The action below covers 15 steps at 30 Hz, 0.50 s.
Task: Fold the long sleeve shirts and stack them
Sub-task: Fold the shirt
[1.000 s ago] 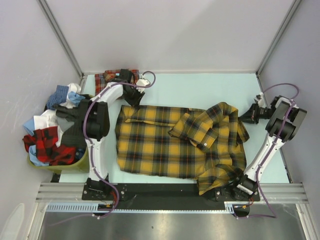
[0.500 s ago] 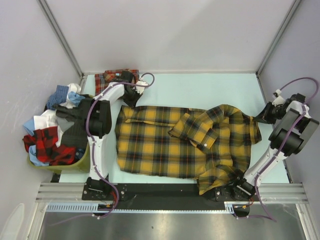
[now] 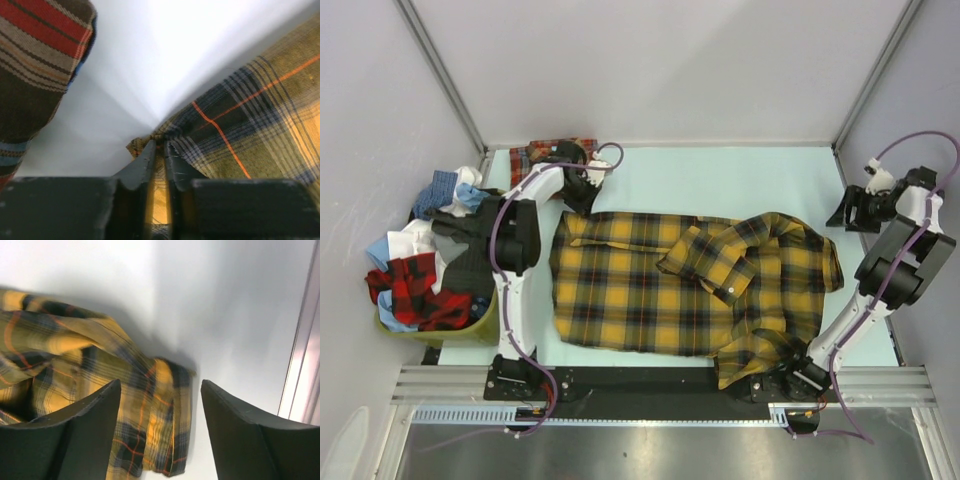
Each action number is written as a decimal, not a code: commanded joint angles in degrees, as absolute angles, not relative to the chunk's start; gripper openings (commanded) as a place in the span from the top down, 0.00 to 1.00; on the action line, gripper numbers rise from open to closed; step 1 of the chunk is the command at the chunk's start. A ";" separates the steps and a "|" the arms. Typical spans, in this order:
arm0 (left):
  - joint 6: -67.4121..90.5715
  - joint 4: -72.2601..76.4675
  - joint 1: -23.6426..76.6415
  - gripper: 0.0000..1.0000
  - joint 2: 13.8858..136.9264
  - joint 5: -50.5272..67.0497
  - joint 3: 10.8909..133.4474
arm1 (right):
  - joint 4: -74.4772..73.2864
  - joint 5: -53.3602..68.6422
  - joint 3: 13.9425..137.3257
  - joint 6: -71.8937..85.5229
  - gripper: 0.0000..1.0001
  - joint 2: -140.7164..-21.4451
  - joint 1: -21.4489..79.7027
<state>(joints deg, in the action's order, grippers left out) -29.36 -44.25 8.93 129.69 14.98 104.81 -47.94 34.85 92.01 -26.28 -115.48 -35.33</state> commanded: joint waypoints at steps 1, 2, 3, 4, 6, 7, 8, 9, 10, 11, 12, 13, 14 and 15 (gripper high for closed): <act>-32.33 -45.44 8.26 0.73 123.15 24.93 107.75 | -50.10 41.13 97.64 -36.11 0.26 -113.47 -30.43; -32.60 -45.79 8.44 0.70 122.44 26.70 107.93 | -49.58 41.48 98.60 -37.95 0.25 -113.64 -29.11; -32.96 -46.05 8.52 0.63 121.56 28.20 108.28 | -49.40 41.22 99.31 -38.93 0.25 -113.90 -27.79; -33.31 -46.58 8.70 0.59 120.60 31.35 108.54 | -49.39 41.39 100.01 -39.89 0.25 -114.69 -25.08; -34.01 -48.86 9.40 0.52 120.06 33.56 110.03 | -49.92 41.48 102.38 -42.35 0.25 -116.10 -22.77; -34.54 -49.82 9.84 0.50 119.88 35.66 110.56 | -50.36 41.57 103.26 -43.32 0.27 -117.84 -21.46; -34.80 -51.66 10.71 0.49 119.80 36.38 111.09 | -51.75 41.49 105.27 -44.46 0.28 -118.73 -19.44; -35.07 -52.46 11.24 0.47 119.62 37.26 111.62 | -52.55 41.22 106.16 -46.39 0.31 -119.52 -18.47; -35.50 -53.08 12.56 0.46 119.45 37.87 111.62 | -54.21 41.22 107.04 -47.54 0.32 -121.18 -17.76; -35.68 -53.69 13.26 0.45 118.83 38.32 111.36 | -55.36 41.13 108.18 -48.77 0.33 -121.81 -16.54; -36.21 -54.14 14.05 0.45 118.48 38.67 110.75 | -56.59 40.96 108.89 -51.65 0.34 -122.51 -16.00; -36.82 -54.58 15.45 0.45 118.04 38.85 110.22 | -59.21 40.70 109.16 -52.81 0.34 -123.04 -15.47; -37.00 -54.58 16.08 0.45 117.17 39.37 109.69 | -60.28 40.26 109.33 -54.21 0.34 -123.74 -14.77; -37.26 -54.49 16.69 0.44 116.81 39.72 108.56 | -61.34 40.08 109.34 -56.40 0.34 -123.84 -14.42</act>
<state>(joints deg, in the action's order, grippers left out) -34.06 -51.42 12.86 120.86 33.80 109.49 -53.63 40.14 107.02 -46.65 -121.58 -15.11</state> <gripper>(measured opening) 0.551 0.664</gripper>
